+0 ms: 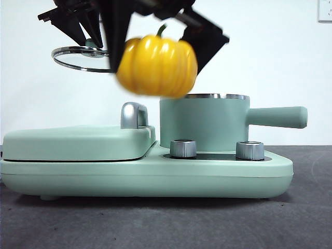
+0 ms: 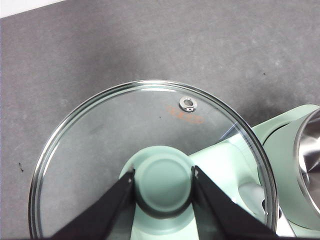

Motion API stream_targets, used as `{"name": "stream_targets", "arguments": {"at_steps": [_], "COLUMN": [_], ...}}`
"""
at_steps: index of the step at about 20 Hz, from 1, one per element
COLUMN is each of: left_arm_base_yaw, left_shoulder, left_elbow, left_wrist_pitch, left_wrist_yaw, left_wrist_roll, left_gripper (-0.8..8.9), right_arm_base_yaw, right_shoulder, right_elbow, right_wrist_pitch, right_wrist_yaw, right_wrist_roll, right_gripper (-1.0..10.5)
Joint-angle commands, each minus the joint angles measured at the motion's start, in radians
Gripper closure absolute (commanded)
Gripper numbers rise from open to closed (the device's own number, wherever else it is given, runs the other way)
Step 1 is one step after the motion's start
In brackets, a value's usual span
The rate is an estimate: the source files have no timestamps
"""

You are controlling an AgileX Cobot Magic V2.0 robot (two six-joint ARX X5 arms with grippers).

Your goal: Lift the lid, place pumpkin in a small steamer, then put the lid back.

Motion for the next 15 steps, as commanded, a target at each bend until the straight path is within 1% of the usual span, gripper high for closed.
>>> {"name": "stream_targets", "arguments": {"at_steps": [1,5,9,13,15], "left_arm_base_yaw": [-0.003,-0.003,-0.003,-0.003,-0.003], "left_shoulder": [-0.010,-0.010,-0.010,-0.010,-0.010], "left_elbow": [0.039,0.039,0.039,0.039,0.039], "left_wrist_pitch": [0.025,0.026,0.024,0.021,0.022], "left_wrist_yaw": [0.005,0.005,0.005,0.005,0.005], "left_wrist_roll": [0.004,0.003,0.003,0.002,0.000], "left_gripper": [7.55,7.55,7.55,7.55,7.55], "right_arm_base_yaw": [-0.058,-0.197,-0.304,-0.373,-0.384], "right_shoulder": [0.031,0.116,0.248,0.333,0.357], "right_elbow": [0.102,0.286,0.477,0.517,0.517], "right_wrist_pitch": [-0.044,-0.144,-0.158,-0.160,-0.160], "right_wrist_yaw": [0.006,0.034,0.034,0.024,0.024], "right_wrist_roll": [-0.053,-0.116,-0.147,-0.161,-0.164], "right_gripper": [5.9,5.9,5.9,5.9,5.9]}}
